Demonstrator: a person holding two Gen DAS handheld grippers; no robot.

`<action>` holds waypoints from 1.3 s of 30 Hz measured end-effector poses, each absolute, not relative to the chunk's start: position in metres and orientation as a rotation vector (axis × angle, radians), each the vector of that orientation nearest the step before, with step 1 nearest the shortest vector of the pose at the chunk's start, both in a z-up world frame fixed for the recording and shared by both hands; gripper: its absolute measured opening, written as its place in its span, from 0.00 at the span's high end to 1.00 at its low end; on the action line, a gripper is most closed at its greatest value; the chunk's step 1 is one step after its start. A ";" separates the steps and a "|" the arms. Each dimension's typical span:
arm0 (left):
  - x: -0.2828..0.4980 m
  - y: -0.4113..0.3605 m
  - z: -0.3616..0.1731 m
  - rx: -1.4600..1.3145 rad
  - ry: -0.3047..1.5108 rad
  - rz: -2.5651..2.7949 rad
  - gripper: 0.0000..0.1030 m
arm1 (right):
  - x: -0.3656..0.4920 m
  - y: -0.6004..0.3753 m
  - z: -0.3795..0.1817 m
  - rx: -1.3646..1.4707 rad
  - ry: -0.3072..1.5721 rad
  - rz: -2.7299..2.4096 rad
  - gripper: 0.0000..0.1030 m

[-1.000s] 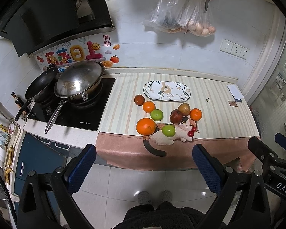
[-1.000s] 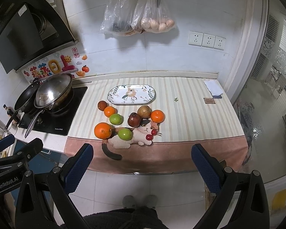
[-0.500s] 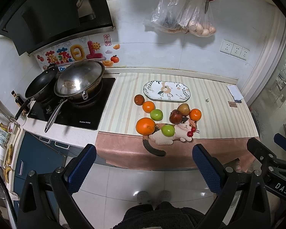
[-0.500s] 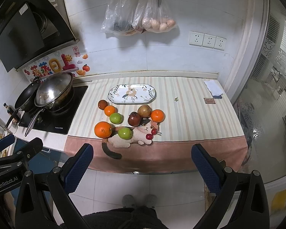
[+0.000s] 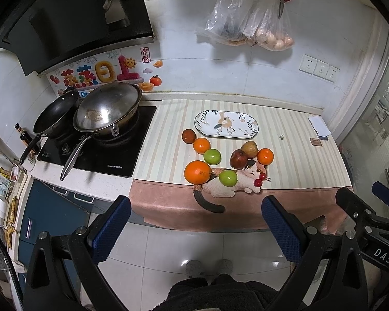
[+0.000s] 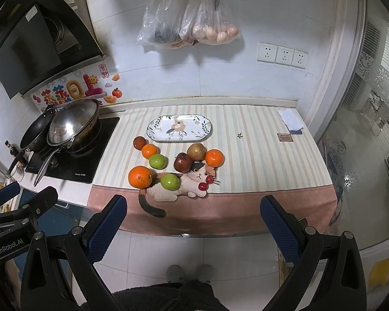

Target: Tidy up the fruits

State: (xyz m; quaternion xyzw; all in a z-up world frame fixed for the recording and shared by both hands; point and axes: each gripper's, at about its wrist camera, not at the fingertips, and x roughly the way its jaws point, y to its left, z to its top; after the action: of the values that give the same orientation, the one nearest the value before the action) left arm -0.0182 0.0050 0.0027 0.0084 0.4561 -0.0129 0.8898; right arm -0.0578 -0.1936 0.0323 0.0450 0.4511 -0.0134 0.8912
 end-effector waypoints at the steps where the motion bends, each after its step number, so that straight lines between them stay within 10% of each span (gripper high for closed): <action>1: -0.017 0.004 0.003 0.017 0.948 -0.026 0.00 | -0.057 -0.194 0.032 0.093 0.937 -0.028 0.00; 39: 0.089 0.037 -0.066 0.016 1.022 -0.008 0.00 | 0.012 -0.199 -0.031 0.301 0.978 -0.031 0.00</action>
State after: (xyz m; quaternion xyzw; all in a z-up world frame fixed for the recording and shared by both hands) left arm 0.0892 0.0367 -0.0658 0.0074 0.4889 -0.0038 0.8723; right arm 0.0121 -0.1992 -0.0308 0.1440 0.4680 -0.0146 0.8718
